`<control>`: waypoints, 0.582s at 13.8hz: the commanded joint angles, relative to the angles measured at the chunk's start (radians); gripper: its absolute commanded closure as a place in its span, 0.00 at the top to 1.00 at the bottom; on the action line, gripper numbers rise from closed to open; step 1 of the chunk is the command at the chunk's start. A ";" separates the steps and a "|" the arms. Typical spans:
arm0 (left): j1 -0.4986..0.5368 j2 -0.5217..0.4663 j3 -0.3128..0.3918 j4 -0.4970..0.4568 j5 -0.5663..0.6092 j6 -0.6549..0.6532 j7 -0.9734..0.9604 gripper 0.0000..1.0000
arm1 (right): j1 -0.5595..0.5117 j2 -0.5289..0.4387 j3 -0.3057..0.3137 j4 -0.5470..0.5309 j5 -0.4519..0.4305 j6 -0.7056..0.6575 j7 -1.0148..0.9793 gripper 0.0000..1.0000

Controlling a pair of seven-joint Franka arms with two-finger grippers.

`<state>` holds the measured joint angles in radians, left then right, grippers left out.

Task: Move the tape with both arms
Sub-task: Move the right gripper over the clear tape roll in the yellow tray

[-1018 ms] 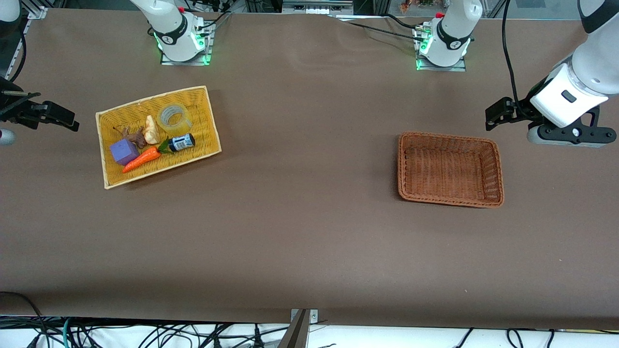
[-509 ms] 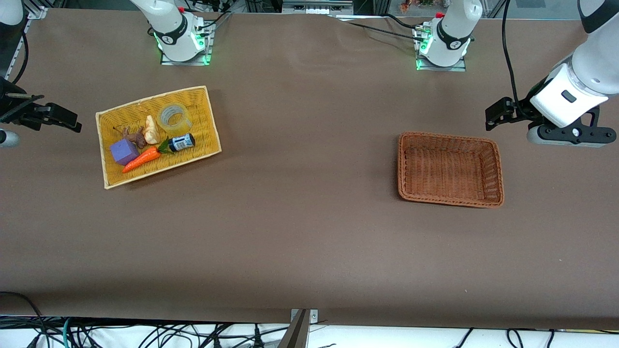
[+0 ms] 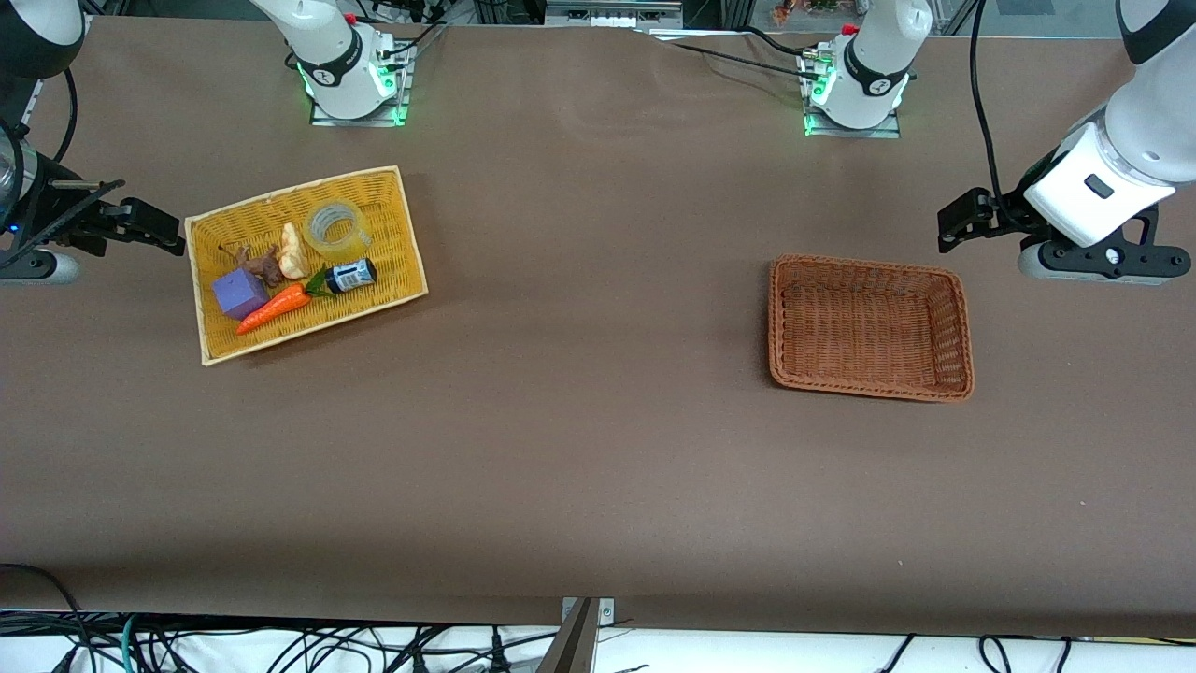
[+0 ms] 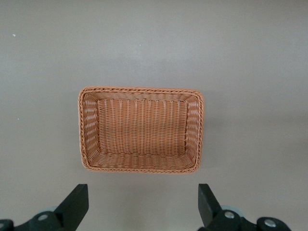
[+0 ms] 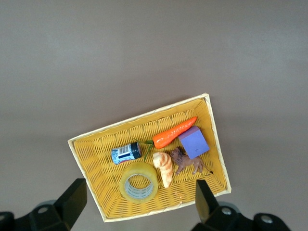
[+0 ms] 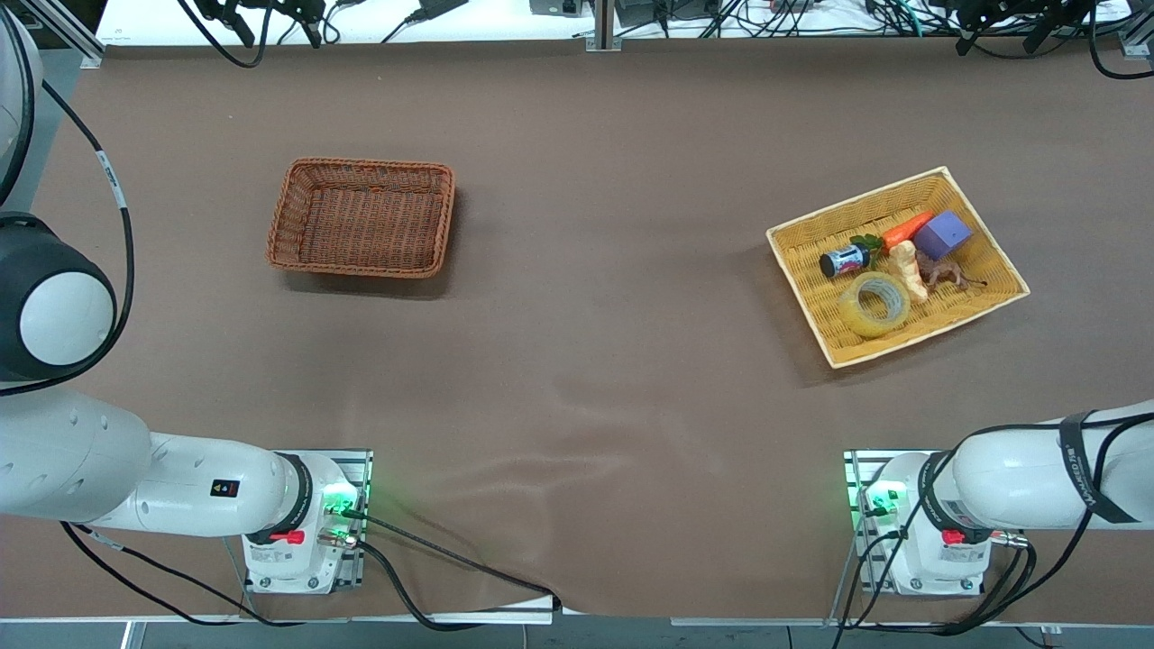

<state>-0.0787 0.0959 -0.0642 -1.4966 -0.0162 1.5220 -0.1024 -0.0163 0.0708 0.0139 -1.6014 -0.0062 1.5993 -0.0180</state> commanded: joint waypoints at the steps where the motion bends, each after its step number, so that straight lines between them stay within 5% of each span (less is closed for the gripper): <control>1: -0.003 0.010 -0.002 0.030 0.025 -0.020 0.015 1.00 | -0.004 0.001 0.001 0.008 -0.011 -0.009 -0.010 1.00; 5: -0.003 0.010 -0.002 0.030 0.025 -0.020 0.013 1.00 | -0.008 0.018 -0.002 -0.044 0.003 -0.009 -0.007 1.00; 8: -0.003 0.010 -0.002 0.030 0.025 -0.022 0.015 1.00 | -0.005 -0.046 0.001 -0.207 0.005 0.062 0.019 1.00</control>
<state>-0.0787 0.0959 -0.0642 -1.4966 -0.0162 1.5220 -0.1024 -0.0191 0.0873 0.0119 -1.6875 -0.0056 1.6057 -0.0138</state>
